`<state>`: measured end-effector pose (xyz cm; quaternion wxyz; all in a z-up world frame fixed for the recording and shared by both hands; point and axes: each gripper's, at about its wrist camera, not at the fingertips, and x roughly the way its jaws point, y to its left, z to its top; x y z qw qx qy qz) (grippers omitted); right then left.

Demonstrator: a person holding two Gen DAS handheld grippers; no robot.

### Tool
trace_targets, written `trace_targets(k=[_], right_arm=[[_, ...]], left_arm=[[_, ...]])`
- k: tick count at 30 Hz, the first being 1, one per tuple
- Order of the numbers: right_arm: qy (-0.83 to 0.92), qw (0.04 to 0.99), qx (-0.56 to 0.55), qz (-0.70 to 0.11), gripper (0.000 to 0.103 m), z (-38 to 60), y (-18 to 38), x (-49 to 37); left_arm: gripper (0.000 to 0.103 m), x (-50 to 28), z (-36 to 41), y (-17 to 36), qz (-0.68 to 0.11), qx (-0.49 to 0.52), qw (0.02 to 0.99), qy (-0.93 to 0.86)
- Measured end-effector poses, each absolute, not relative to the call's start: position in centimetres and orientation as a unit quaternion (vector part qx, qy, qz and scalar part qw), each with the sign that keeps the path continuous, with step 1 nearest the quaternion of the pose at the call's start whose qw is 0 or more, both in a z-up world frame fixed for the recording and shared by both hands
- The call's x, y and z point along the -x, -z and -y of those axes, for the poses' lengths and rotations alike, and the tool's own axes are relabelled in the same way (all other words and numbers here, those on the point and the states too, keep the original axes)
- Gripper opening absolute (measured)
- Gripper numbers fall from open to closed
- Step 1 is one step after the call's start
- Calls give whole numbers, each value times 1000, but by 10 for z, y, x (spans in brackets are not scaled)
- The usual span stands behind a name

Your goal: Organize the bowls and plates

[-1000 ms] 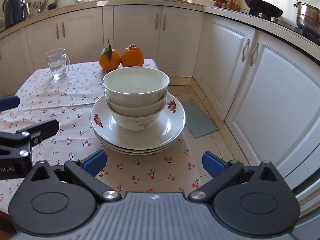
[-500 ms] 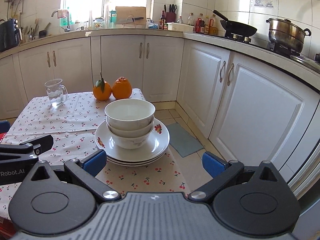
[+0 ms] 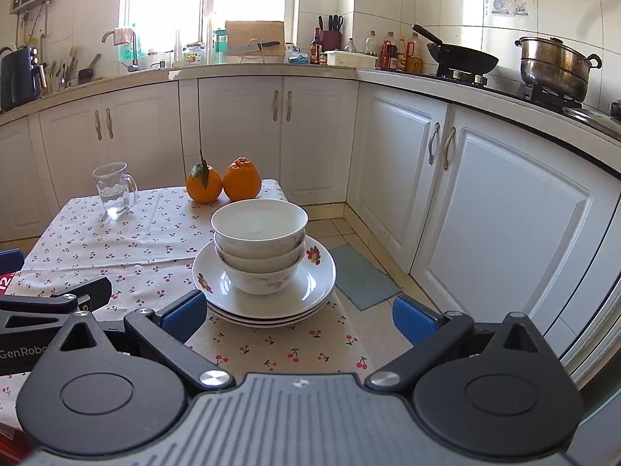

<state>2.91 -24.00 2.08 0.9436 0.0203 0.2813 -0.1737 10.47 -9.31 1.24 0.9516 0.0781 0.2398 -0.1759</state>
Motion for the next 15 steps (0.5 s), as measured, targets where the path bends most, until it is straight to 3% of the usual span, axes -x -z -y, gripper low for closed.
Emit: trace_targets(k=[15], right_arm=[[173,946,-15,-275,103,237,-23,-28]], left_arm=[[102,-101,91,-16,-237,-79,953,169]])
